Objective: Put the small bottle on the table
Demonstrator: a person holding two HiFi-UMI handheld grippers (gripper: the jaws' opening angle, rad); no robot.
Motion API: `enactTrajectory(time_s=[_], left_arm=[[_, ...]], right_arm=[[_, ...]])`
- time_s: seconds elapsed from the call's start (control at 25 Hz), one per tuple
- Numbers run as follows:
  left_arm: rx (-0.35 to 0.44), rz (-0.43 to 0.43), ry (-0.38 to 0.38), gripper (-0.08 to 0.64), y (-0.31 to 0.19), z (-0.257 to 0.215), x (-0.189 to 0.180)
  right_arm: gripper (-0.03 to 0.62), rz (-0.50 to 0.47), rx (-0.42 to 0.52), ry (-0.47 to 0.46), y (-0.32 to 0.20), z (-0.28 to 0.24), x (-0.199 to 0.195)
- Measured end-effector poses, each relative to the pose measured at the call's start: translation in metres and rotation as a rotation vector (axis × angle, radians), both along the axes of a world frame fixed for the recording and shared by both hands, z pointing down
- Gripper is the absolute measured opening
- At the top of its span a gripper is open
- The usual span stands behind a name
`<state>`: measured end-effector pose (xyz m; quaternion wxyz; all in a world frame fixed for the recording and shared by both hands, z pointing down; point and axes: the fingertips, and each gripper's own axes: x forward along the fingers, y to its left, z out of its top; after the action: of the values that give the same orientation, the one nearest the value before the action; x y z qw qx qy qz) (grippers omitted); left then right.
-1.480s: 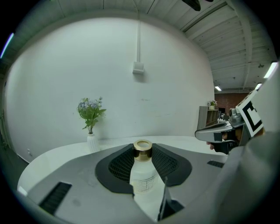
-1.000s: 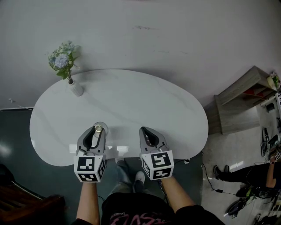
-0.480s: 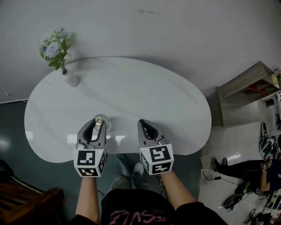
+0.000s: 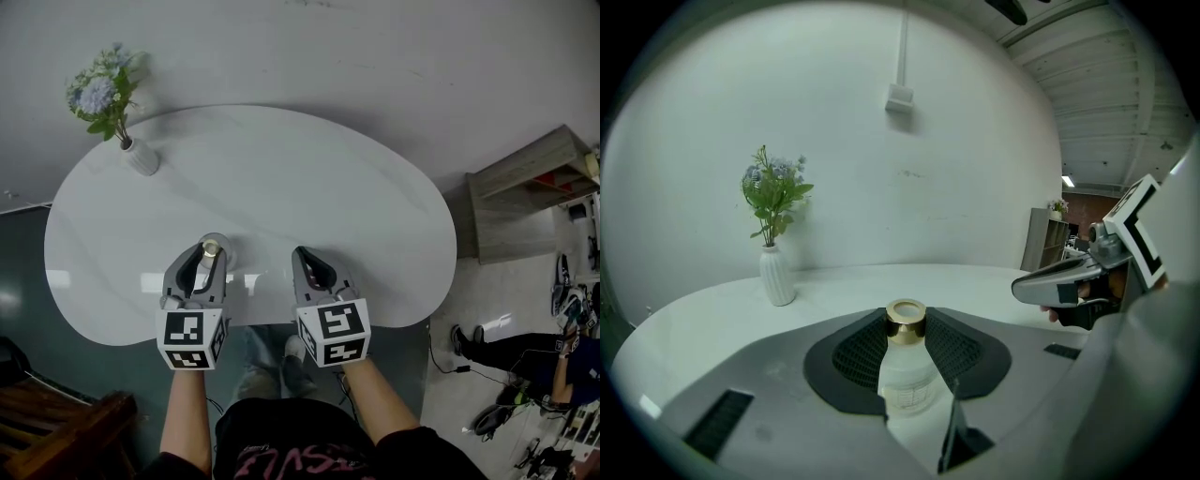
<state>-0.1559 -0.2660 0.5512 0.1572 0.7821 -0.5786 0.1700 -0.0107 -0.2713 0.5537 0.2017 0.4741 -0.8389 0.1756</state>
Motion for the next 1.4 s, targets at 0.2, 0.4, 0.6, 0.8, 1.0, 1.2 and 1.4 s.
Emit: enactTrajectory(time_s=[0.2, 0.4, 0.6, 0.8, 1.0, 1.2, 1.4], left_arm=[[-0.015, -0.005, 0.002, 0.126, -0.007, 0.009, 0.0], [-0.028, -0.005, 0.005, 0.126, -0.011, 0.018, 0.002], [-0.038, -0.008, 0.006, 0.126, -0.012, 0.025, 0.003], [-0.031, -0.006, 0.009, 0.126, -0.012, 0.025, 0.004], [-0.026, -0.007, 0.008, 0.126, -0.01, 0.026, 0.003], [-0.029, -0.006, 0.015, 0.126, -0.007, 0.027, 0.002], [-0.025, -0.005, 0.0, 0.126, -0.005, 0.028, 0.002]], right_arm=[[0.067, 0.003, -0.019, 0.006, -0.006, 0.01, 0.002], [0.067, 0.009, -0.036, 0.013, -0.009, 0.019, 0.005], [0.067, 0.012, -0.043, 0.016, -0.013, 0.022, 0.007], [0.067, 0.013, -0.051, 0.013, -0.013, 0.025, 0.006], [0.067, 0.011, -0.054, 0.015, -0.01, 0.027, 0.005], [0.067, 0.012, -0.051, 0.016, -0.008, 0.025, 0.005], [0.067, 0.012, -0.048, 0.019, -0.006, 0.024, 0.003]])
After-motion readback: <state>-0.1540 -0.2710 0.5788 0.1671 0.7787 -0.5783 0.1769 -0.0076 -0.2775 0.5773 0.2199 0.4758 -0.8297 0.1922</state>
